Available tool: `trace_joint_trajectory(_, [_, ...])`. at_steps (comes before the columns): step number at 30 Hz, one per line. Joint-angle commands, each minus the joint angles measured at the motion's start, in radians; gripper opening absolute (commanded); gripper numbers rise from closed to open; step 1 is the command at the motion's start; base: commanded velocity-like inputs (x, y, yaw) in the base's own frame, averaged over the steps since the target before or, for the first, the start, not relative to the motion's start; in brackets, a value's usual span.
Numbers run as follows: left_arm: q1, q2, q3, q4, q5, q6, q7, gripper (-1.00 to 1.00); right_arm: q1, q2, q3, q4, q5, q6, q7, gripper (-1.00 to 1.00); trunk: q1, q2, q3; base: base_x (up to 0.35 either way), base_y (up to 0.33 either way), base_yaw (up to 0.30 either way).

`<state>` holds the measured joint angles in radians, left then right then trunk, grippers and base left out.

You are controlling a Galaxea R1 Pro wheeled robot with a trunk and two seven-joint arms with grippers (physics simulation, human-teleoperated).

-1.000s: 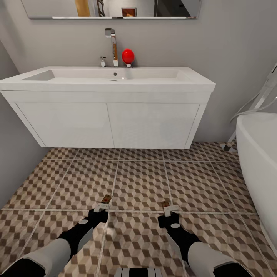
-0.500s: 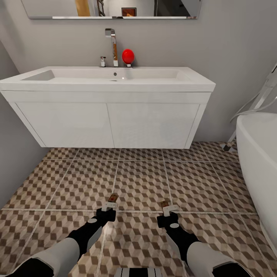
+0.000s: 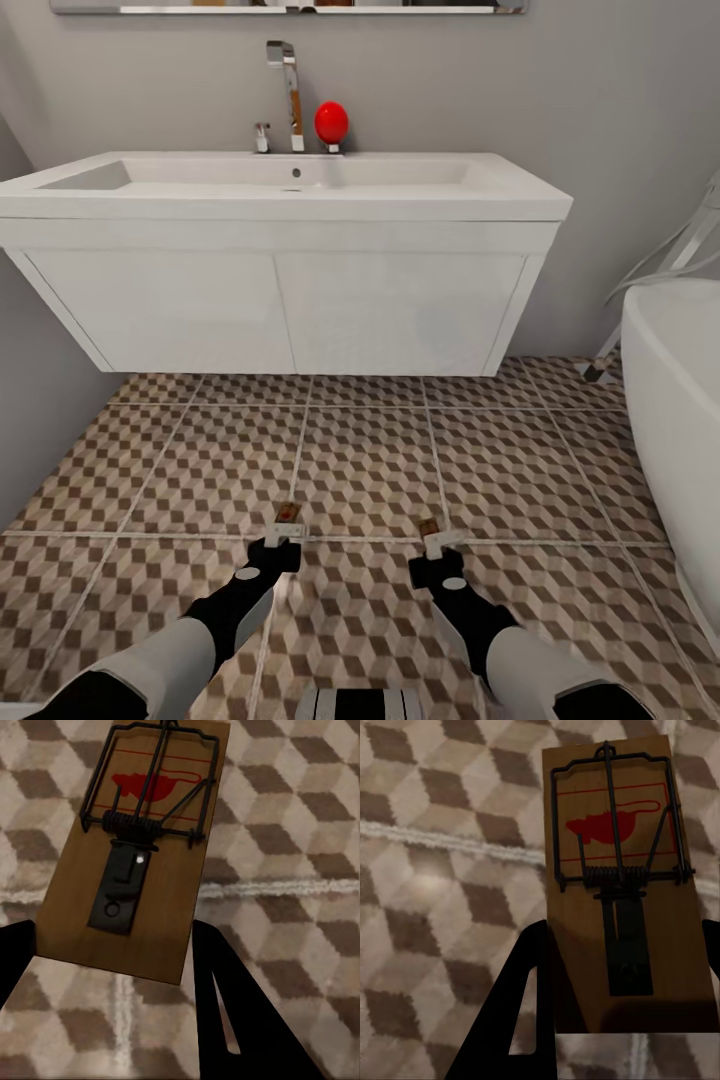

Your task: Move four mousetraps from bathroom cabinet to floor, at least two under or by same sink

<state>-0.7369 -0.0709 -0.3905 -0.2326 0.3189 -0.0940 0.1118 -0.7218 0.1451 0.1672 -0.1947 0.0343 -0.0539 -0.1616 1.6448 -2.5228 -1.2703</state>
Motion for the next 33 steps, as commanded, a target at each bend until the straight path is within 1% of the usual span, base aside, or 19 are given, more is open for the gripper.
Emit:
trace_joint_trajectory(1, [-0.001, 0.000, -0.008, 0.001, 0.005, -0.003, 0.004, -1.00, -0.001, 0.001, 0.005, 0.001, 0.004, -0.001, -0.006, -1.00, 0.000, -0.001, -0.005, 0.000, 0.000, 0.000])
trace_joint_trajectory(5, [-0.001, 0.001, -0.009, 0.001, 0.005, -0.003, 0.003, -1.00, -0.001, 0.003, 0.005, -0.001, 0.004, -0.001, -0.006, -1.00, 0.002, -0.001, -0.020, 0.000, 0.000, 0.000])
trace_joint_trajectory(33, [-0.001, 0.005, -0.019, -0.001, 0.003, -0.009, 0.001, -1.00, -0.001, 0.004, 0.005, -0.003, 0.005, -0.009, -0.006, -1.00, 0.002, -0.001, -0.020, 0.000, 0.000, 0.000])
